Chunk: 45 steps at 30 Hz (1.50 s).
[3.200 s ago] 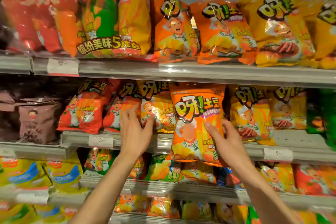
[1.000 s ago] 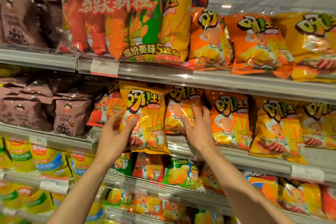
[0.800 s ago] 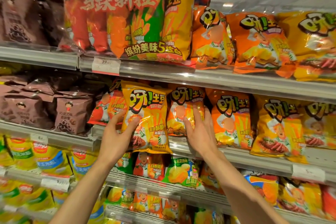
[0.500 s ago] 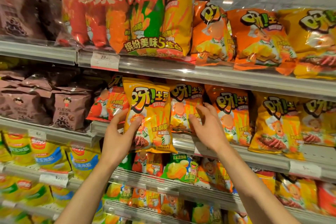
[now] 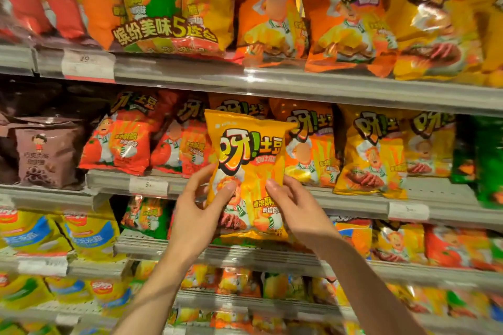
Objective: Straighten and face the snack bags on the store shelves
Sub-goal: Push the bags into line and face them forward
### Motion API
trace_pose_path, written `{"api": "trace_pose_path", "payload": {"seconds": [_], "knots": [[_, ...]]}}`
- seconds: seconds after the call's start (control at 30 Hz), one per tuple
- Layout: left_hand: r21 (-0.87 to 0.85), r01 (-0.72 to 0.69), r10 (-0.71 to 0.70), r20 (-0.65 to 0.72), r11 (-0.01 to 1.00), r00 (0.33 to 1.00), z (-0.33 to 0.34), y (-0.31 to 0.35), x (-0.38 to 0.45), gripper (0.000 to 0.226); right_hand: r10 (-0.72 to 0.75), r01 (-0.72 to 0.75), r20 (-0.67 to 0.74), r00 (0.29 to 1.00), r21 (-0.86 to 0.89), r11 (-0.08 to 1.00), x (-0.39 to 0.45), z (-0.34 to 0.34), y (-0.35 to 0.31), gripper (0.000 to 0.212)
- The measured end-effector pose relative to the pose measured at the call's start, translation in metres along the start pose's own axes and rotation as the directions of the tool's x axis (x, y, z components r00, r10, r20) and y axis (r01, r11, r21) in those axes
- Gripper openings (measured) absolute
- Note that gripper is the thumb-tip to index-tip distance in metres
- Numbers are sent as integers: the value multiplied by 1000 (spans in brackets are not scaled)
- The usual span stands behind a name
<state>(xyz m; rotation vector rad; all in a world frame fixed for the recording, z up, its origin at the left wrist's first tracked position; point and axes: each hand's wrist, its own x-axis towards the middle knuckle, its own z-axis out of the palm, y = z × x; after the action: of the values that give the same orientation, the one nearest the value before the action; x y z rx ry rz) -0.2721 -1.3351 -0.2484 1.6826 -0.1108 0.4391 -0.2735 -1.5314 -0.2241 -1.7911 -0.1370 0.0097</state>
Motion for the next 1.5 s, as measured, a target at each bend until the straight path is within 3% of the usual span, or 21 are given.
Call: {"api": "trace_pose_path", "payload": {"seconds": [0.1, 0.17, 0.27, 0.37, 0.43, 0.53, 0.63, 0.73, 0.83, 0.87, 0.93, 1.03, 1.23, 1.33, 1.5], "knots": [[-24, -24, 26, 66, 999, 997, 35, 9, -7, 45, -5, 6, -55, 998, 30, 1000, -11, -30, 11, 68], [-45, -33, 38, 106, 998, 994, 58, 17, -9, 44, -9, 12, -104, 995, 25, 1000, -15, -56, 19, 65], [-83, -40, 52, 153, 996, 987, 94, 29, -11, 39, -10, 17, -175, 985, 41, 999, -22, -102, 24, 96], [-109, -41, 57, 156, 993, 986, 132, 40, -11, 38, -45, 50, -226, 973, 17, 999, -30, -150, 27, 112], [-117, -51, 69, 151, 992, 986, 157, 47, -10, 28, -38, 54, -267, 963, 50, 997, -34, -181, 30, 109], [-84, -101, 111, 129, 991, 985, 193, 54, -8, 18, -46, 77, -281, 959, 97, 992, -44, -229, 32, 80], [63, -211, 203, 119, 975, 972, 226, 54, -5, 35, -50, 74, -299, 953, 72, 995, -54, -278, 36, 74], [315, -379, 365, 103, 870, 925, 259, 53, -1, 50, -64, 78, -353, 933, 24, 997, -57, -323, 43, 68], [392, -342, 330, 99, 854, 939, 287, 55, 3, 54, -86, 83, -382, 920, -25, 996, -52, -356, 48, 20], [395, -323, 306, 105, 860, 946, 294, 55, 4, 56, -85, 72, -408, 909, -47, 996, -50, -361, 46, 15], [406, -296, 265, 132, 865, 955, 305, 54, 7, 65, -110, 74, -405, 908, -102, 992, -36, -376, 55, 21], [439, -265, 215, 161, 859, 963, 314, 51, 9, 79, -143, 81, -418, 897, -163, 983, -16, -381, 64, 52], [461, -267, 217, 159, 846, 963, 323, 44, 9, 86, -215, 104, -403, 890, -280, 954, 1, -377, 76, 38], [467, -262, 208, 164, 845, 964, 323, 43, 12, 86, -236, 76, -431, 871, -357, 931, 2, -373, 82, 68], [470, -281, 238, 151, 837, 960, 324, 38, 8, 87, -412, 85, -388, 825, -635, 768, -7, -357, 88, 78]]}}
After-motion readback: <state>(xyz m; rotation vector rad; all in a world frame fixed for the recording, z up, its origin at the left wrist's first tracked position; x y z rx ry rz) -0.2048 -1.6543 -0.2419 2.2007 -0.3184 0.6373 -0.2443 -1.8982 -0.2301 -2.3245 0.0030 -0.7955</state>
